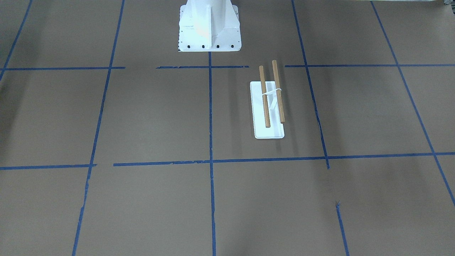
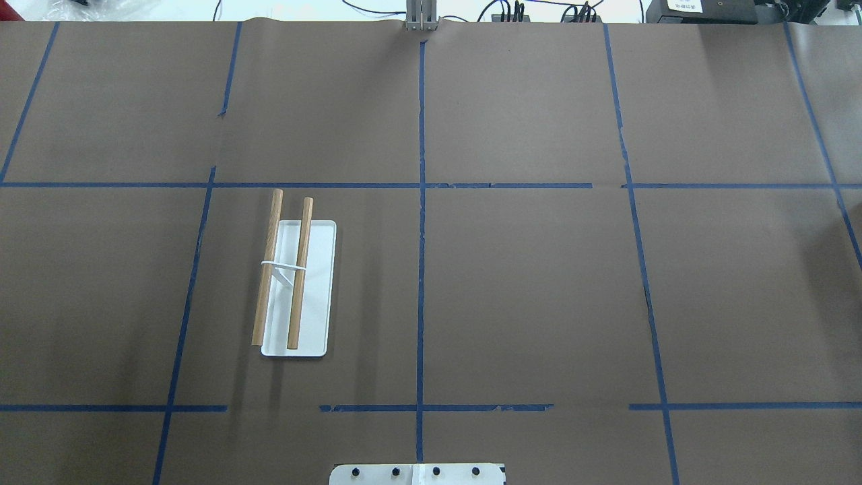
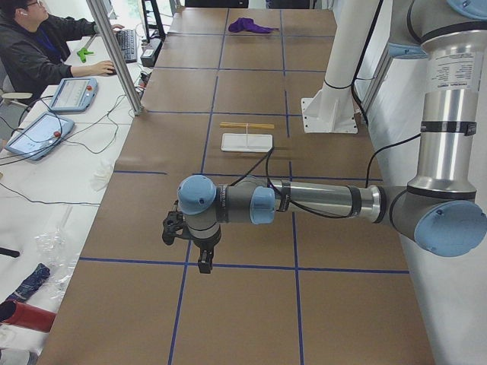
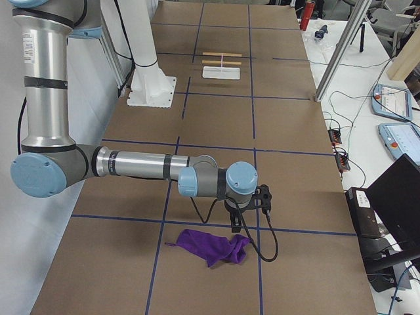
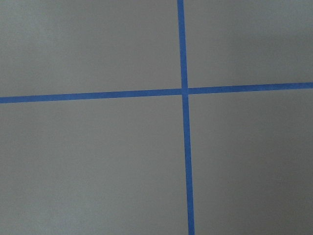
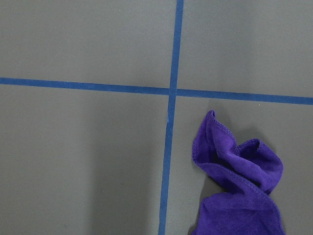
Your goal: Hang towel on rack
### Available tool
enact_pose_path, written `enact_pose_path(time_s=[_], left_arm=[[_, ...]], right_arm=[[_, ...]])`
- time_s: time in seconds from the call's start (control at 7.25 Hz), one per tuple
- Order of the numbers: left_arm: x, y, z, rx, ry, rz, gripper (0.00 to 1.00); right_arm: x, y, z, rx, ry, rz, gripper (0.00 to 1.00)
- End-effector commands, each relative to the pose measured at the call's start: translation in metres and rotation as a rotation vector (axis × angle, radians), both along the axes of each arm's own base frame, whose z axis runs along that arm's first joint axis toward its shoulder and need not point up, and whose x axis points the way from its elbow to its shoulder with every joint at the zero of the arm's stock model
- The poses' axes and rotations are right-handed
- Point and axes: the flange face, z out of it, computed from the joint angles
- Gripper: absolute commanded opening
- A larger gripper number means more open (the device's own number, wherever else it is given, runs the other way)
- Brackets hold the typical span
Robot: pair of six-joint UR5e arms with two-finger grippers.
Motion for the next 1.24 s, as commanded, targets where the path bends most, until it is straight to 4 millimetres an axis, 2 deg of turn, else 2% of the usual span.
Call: enact_pose_path(time_s=[0.0,0.55,0.69,0.83,0.97,1.1], left_arm=[[-0.002,-0.001,-0.003,0.005,0.001,-0.005,1.00],[-0.002,-0.010,-0.018,0.033,0.000,-0.006,1.00],[-0.003,-0.012,-0.024,0.045,-0.002,-0.006,1.00],[-0.003,-0.012,-0.027,0.053,-0.002,-0.006,1.00],[-0.003,-0.013,-0.030,0.058,-0.002,-0.006,1.00],[-0.003,-0.012,-0.031,0.061,-0.002,-0.006,1.00]], right_arm=[[0.004,0.004,0.003,-0.002,0.001,0.006,1.00],[0.001,-0.002,0.002,0.033,-0.004,0.000,1.00],[0.002,0.004,0.031,-0.017,-0.002,-0.002,1.00],[0.002,0.005,0.062,0.022,0.005,-0.006,1.00],[0.003,0.016,0.112,0.099,0.018,-0.005,1.00],[-0.001,0.027,0.149,0.152,0.046,-0.010,1.00]])
